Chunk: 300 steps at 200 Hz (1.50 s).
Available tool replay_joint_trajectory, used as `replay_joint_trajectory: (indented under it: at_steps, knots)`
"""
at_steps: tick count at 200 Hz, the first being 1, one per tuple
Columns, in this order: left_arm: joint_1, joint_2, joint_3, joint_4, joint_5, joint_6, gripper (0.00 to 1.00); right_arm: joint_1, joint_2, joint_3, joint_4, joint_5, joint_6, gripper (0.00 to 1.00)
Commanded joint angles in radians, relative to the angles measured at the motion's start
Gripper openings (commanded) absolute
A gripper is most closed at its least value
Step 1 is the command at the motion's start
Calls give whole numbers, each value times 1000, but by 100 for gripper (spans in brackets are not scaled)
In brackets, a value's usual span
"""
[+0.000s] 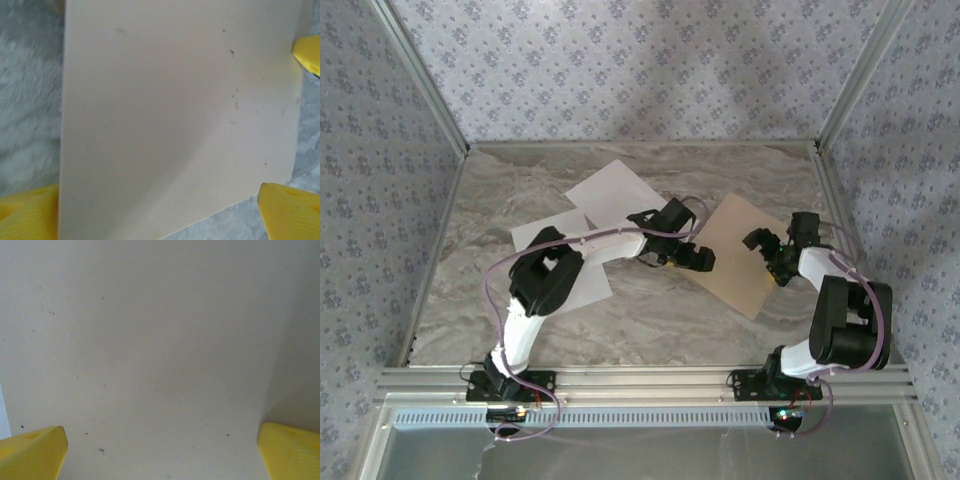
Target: Put the files into the folder
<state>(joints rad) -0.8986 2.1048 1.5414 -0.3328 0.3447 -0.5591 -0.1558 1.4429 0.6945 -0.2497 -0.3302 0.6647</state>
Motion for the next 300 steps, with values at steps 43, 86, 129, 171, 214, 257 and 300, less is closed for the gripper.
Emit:
replay_joint_trajectory:
  at_steps: [43, 86, 129, 171, 214, 257, 300]
  knots:
    - [-30, -249, -325, 181, -21, -133, 94, 186, 28, 17, -52, -61, -19, 100]
    - [-51, -342, -431, 151, -92, -166, 94, 232, 24, 66, -149, -20, -79, 100]
    - [-49, -388, -413, 64, -203, -147, 97, 251, -17, 128, -300, 81, -154, 100]
    - [-33, -357, -367, 28, -228, -128, 98, 250, -70, 133, -396, 116, -184, 100]
    - [-8, -321, -332, 36, -209, -122, 98, 229, -69, 84, -360, 72, -186, 97]
    - [-1, -296, -313, 43, -196, -129, 97, 221, -39, 67, -325, 54, -190, 94]
    - [7, -282, -311, 57, -185, -138, 96, 218, -8, 62, -320, 49, -199, 92]
